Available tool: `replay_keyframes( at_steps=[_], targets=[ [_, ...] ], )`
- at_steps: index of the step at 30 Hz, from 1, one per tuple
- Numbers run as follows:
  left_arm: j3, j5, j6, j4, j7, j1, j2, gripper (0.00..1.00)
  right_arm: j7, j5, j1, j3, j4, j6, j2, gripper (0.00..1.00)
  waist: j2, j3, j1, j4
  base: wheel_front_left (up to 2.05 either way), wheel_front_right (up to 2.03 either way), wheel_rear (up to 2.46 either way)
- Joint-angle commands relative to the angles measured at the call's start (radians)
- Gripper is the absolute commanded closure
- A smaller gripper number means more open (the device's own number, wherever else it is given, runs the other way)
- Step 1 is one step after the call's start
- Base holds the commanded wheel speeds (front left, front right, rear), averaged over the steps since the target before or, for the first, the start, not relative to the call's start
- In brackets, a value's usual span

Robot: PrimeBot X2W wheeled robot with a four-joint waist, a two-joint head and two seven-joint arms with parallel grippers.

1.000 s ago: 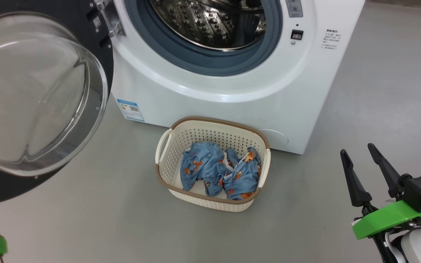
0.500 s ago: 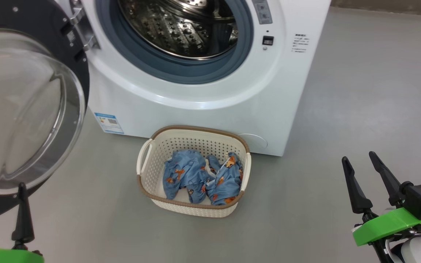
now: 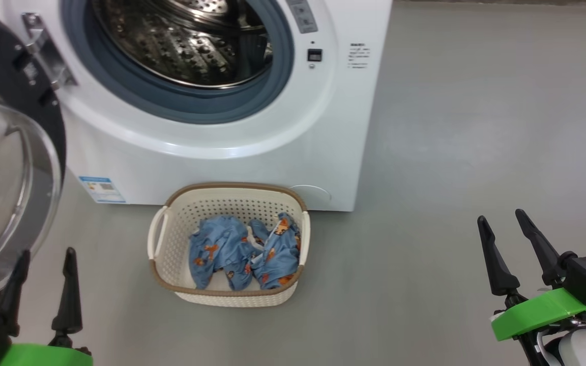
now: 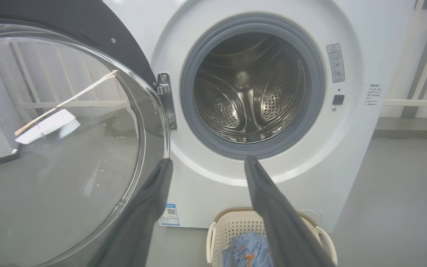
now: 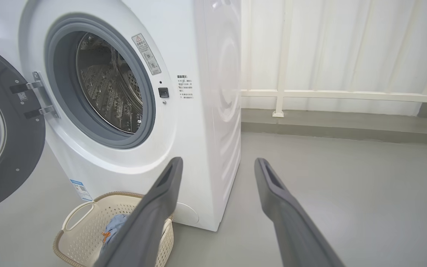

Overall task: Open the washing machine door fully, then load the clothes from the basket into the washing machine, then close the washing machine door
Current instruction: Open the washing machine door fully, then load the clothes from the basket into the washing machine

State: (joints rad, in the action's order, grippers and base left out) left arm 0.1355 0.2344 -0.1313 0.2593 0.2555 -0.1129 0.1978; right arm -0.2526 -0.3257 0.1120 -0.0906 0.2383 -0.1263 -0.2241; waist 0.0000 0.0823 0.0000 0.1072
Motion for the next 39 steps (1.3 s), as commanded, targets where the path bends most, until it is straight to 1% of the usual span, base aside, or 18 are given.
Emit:
replay_keyframes(
  at_steps=[1, 10, 20, 30, 39],
  targets=[
    [0.029, -0.008, 0.001, -0.03, 0.006, -0.006, 0.024, 0.0, -0.009, -0.003, 0.009, -0.012, -0.027, -0.004, -0.011, 0.0, 0.0, 0.006, 0.0, -0.029, 0.0, 0.0, 0.0],
    [0.006, 0.005, 0.001, -0.038, 0.006, -0.01, 0.022, 0.0, -0.009, -0.003, 0.016, -0.004, -0.028, -0.004, -0.005, 0.0, 0.0, 0.026, 0.0, -0.103, 0.0, 0.0, 0.0],
    [-0.005, 0.021, 0.001, -0.041, 0.006, -0.017, 0.021, 0.0, -0.009, -0.002, 0.019, 0.005, -0.032, -0.004, 0.003, 0.0, 0.0, 0.033, 0.0, -0.16, 0.0, 0.0, 0.0],
    [0.001, 0.028, 0.001, -0.04, 0.006, -0.015, 0.013, 0.0, -0.009, -0.002, 0.019, 0.003, -0.028, -0.004, 0.004, 0.0, 0.0, 0.023, 0.0, -0.186, 0.0, 0.0, 0.0],
    [0.008, 0.026, 0.001, -0.017, 0.006, -0.012, 0.0, 0.0, -0.009, 0.0, 0.012, 0.004, -0.028, -0.004, 0.006, 0.0, 0.0, 0.013, 0.0, -0.184, 0.0, 0.0, 0.0]
  ],
)
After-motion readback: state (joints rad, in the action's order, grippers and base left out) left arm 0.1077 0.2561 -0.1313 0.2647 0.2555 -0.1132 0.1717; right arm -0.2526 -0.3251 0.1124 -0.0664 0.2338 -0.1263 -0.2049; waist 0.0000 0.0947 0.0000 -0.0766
